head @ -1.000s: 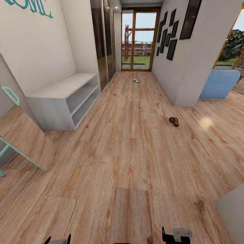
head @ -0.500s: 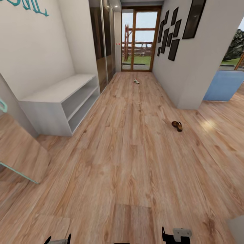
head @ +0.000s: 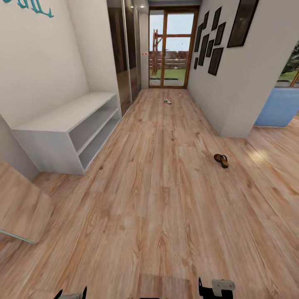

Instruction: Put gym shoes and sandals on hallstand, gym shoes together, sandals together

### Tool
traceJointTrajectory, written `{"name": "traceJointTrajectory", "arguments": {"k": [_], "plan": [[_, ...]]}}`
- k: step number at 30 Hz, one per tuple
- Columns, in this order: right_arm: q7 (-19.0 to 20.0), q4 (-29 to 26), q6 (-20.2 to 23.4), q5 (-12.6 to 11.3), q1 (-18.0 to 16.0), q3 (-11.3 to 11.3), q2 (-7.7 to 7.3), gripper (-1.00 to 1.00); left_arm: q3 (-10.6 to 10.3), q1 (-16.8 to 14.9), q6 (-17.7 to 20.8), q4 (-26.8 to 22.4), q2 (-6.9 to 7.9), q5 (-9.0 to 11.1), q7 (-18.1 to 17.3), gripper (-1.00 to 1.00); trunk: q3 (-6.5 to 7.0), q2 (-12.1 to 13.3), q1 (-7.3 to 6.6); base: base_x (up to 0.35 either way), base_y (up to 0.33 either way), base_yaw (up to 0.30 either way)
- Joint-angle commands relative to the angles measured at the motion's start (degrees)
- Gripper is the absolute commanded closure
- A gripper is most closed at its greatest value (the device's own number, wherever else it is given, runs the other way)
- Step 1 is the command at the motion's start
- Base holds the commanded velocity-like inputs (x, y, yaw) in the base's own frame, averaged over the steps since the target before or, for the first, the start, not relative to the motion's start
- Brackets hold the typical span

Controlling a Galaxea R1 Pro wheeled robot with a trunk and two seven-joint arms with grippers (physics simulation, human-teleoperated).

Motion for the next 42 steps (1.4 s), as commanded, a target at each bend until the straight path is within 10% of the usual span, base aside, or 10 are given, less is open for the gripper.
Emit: {"name": "traceJointTrajectory", "arguments": {"k": [1,42], "plan": [[-0.5,0.0,0.0,0.2,0.0,0.3,0.00,-1.00,0.5,0.0,-0.2,0.0,-0.02,-0.4,-0.3,-1.00,-0.04,0.0,0.02,0.338,0.000,0.000],[-0.5,0.0,0.0,0.2,0.0,0.3,0.00,-1.00,0.5,0.0,-0.2,0.0,-0.02,-0.4,-0.3,-1.00,-0.04,0.0,0.02,0.338,0.000,0.000]]}}
